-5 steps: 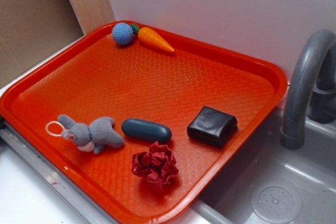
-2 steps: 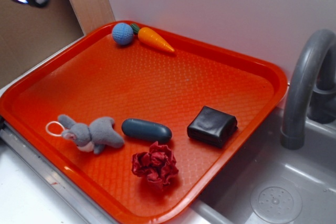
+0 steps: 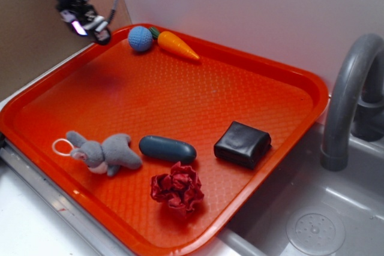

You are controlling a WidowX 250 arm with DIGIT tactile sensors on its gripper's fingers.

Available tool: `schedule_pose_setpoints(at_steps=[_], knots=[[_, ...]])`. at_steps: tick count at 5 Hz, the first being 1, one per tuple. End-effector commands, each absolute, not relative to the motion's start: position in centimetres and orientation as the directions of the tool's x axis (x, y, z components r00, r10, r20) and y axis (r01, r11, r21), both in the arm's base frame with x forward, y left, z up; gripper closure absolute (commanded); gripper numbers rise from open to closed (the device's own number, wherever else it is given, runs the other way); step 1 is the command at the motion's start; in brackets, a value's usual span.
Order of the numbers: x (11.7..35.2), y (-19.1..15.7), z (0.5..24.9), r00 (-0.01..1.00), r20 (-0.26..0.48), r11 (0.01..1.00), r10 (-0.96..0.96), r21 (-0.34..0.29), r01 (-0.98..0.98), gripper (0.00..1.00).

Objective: Grab the blue ball.

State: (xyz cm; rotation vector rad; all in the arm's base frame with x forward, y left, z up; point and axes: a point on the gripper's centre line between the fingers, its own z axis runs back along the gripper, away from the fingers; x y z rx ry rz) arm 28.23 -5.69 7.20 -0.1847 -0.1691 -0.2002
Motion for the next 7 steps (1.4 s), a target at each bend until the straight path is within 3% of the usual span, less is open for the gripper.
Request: schedule_pose_setpoints(at_steps=[1,3,4,5,6,7], knots=[[32.5,-6.0,5.4,0.944,0.264,0.942,-0.196,-0.217,0.256,0.0],[36.1,-5.5,4.7,0.949,0.267,0.944,-0.168,-0.235,0.234,0.02],[36.1,-6.2,4.4,0.948,0.255,0.942,-0.192,-0.222,0.251,1.0],[33.7,-6.9,5.5,0.965,0.155,0.959,-0.21,-0.159,0.235,1.0],[29.7,-6.9,8.3,0.99,-0.004,0.987,-0.144,-0.069,0.144,1.0],[26.9,-7.2,11.5,0.992,-0.077,0.993,-0.103,-0.069,0.097,1.0]])
